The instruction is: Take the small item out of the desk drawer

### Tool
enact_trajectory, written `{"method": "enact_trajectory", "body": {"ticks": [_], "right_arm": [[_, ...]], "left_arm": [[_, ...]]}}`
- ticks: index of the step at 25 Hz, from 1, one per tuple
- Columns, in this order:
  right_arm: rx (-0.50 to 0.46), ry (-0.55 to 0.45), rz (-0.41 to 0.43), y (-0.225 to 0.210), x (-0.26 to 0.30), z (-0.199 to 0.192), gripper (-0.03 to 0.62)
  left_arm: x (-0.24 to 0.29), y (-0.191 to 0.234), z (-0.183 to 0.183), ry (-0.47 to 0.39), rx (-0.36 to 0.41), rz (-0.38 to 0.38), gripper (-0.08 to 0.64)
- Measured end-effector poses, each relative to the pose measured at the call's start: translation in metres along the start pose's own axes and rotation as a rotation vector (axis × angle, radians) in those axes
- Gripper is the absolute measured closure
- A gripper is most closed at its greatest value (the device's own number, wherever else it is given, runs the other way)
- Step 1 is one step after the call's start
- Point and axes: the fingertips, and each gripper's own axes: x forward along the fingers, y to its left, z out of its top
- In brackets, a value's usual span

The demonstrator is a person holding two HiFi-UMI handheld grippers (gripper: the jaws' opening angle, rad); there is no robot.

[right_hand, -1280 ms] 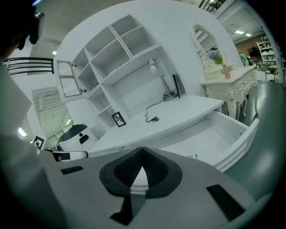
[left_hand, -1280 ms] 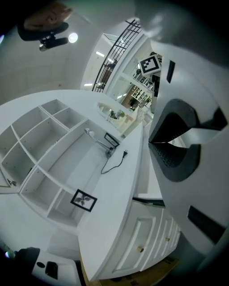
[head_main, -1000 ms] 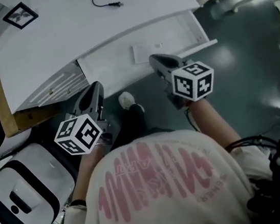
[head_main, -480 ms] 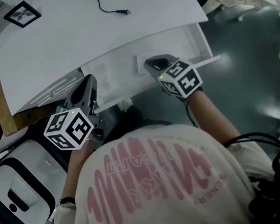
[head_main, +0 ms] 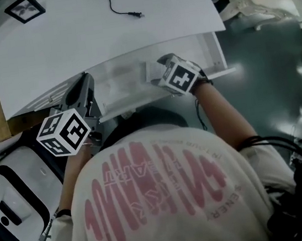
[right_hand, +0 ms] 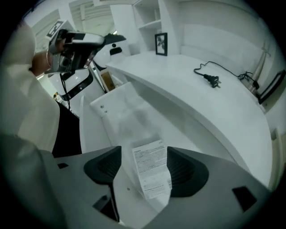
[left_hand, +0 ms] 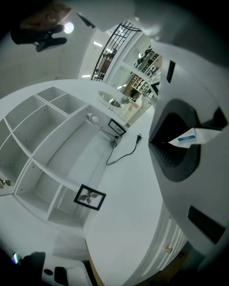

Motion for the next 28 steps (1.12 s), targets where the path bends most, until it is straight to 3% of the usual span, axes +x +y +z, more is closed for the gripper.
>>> {"method": "enact_trajectory", "body": {"ticks": [7, 12, 18, 28], "right_arm": [[-0.039, 0.112, 0.049, -0.002, 0.028, -0.016, 0.186], [-0.121, 0.163, 0.056, -0.005, 0.041, -0.023, 0.117], [-0.148, 0.224, 0.108, -0.001, 0.055, -0.032, 0.11], [-0.22, 0.271, 0.095, -0.004, 0.07, -0.043, 0.112]], "left_arm": [[0.006, -0.007, -0.012, 0.01, -0.047, 0.011, 0.531], [-0.007, 0.007, -0.023, -0.012, -0.11, 0.083, 0.531], [-0.018, 0.016, -0.035, -0.021, -0.154, 0.131, 0.531], [-0.03, 0.025, -0.044, -0.048, -0.18, 0.191, 0.531]]}}
